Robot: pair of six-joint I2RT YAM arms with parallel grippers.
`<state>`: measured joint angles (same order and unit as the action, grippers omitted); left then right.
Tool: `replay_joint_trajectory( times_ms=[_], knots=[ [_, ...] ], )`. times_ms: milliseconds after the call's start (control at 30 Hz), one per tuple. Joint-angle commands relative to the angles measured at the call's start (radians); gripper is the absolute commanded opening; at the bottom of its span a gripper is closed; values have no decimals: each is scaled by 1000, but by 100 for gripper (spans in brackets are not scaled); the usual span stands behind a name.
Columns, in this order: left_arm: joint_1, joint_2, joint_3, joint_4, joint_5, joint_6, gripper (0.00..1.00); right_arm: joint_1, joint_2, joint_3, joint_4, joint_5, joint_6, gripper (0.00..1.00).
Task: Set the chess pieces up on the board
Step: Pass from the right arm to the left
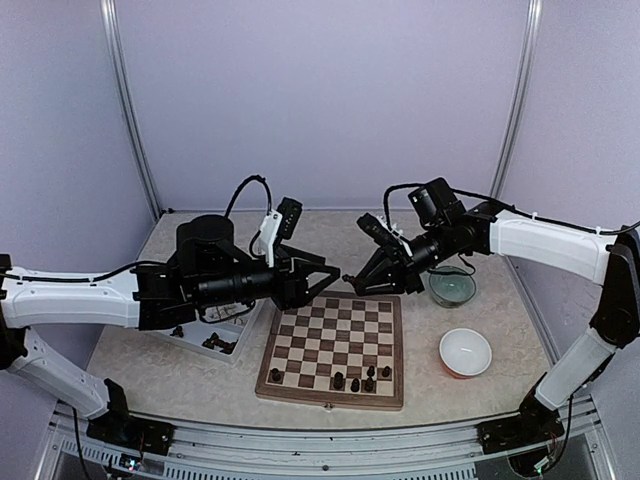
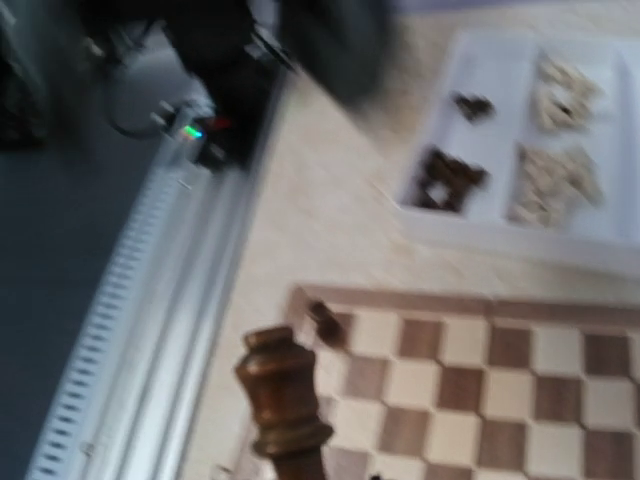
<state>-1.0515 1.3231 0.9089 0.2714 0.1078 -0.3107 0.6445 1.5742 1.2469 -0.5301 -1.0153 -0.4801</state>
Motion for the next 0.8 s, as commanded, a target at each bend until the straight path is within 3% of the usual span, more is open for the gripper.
replay_joint_trajectory(
  times_ms=[0, 133, 500, 633, 767],
  knots=[
    [-36, 96, 68, 57, -92, 9, 54, -10, -20, -8, 42, -150, 59, 8],
    [-39, 136, 82, 56, -71, -6, 49, -11, -29, -24, 53, -148, 63, 8],
    [-36, 155, 85, 81, -8, -16, 24, -11, -14, -10, 36, -144, 53, 9],
    [-30, 161, 91, 77, 3, -19, 21, -11, -10, -6, 30, -137, 46, 9],
    [-23, 166, 94, 77, 6, -32, 30, -11, -11, -6, 27, -130, 41, 9]
  ],
)
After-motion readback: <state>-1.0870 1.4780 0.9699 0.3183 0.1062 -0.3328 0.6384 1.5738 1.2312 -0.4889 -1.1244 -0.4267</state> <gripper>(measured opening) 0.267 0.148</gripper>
